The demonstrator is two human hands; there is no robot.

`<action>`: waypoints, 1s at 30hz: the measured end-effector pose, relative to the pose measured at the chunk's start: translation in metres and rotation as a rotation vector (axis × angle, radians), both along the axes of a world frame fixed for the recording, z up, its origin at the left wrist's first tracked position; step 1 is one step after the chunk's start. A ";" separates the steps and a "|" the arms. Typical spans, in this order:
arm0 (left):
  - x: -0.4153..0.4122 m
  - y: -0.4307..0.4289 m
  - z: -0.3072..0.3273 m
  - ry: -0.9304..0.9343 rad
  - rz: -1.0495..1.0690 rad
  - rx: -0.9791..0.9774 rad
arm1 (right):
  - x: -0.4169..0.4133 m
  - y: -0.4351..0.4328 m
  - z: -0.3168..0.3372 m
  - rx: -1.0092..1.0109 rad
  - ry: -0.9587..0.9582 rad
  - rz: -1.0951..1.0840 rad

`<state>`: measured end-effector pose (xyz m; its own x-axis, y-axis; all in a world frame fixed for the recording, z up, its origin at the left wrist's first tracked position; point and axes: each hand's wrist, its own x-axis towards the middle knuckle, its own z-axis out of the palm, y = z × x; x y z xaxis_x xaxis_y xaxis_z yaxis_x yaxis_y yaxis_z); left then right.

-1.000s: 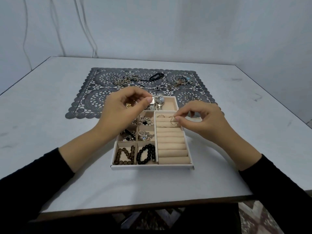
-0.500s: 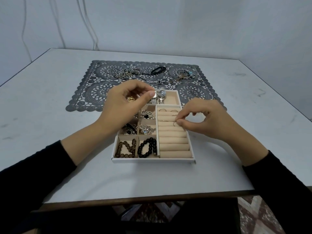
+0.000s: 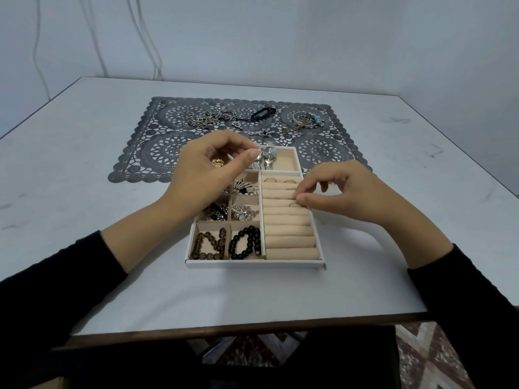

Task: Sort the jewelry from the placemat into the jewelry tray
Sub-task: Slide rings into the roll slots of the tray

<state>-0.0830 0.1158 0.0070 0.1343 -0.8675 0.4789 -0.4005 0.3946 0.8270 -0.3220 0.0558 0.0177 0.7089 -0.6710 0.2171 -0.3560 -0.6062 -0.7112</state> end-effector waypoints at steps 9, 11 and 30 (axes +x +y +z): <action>0.000 0.000 0.000 0.016 -0.014 0.009 | 0.002 0.001 0.004 0.060 0.031 -0.002; 0.000 0.000 0.000 0.020 -0.015 0.012 | 0.003 0.002 0.005 0.058 0.039 -0.004; -0.003 0.002 0.005 -0.247 -0.076 -0.051 | 0.003 -0.028 -0.020 -0.031 -0.280 -0.491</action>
